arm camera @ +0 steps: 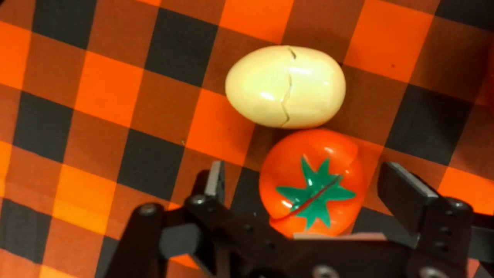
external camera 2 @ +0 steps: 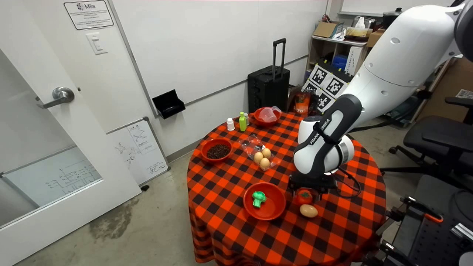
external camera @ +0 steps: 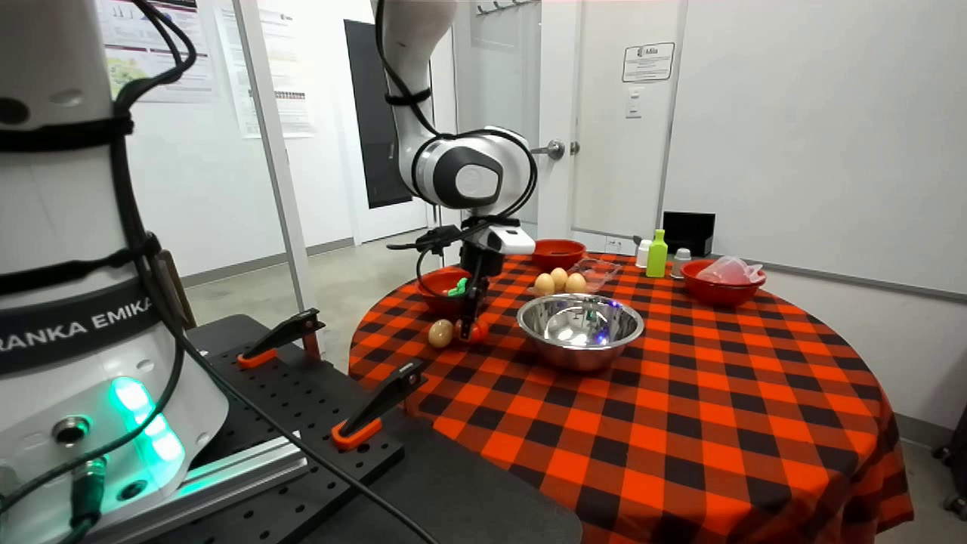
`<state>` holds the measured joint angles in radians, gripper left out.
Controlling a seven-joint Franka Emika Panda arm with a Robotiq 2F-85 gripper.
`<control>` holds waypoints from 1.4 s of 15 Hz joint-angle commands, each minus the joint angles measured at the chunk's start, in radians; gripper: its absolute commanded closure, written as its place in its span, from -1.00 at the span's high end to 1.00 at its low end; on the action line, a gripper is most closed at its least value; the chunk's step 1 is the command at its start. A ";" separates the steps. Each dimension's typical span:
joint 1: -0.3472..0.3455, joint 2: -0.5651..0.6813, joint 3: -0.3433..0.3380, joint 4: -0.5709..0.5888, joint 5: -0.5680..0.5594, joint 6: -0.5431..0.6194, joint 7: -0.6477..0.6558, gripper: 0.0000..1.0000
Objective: Pick up the tomato plush toy and put it on the table
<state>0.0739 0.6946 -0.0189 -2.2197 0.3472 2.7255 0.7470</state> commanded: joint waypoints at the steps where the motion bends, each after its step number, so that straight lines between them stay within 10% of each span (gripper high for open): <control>1: 0.005 -0.001 0.000 0.002 0.031 0.016 0.012 1.00; 21: 0.046 -0.457 0.072 -0.239 0.008 -0.119 -0.057 1.00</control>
<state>0.1204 0.2372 0.0527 -2.4597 0.3558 2.6080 0.6890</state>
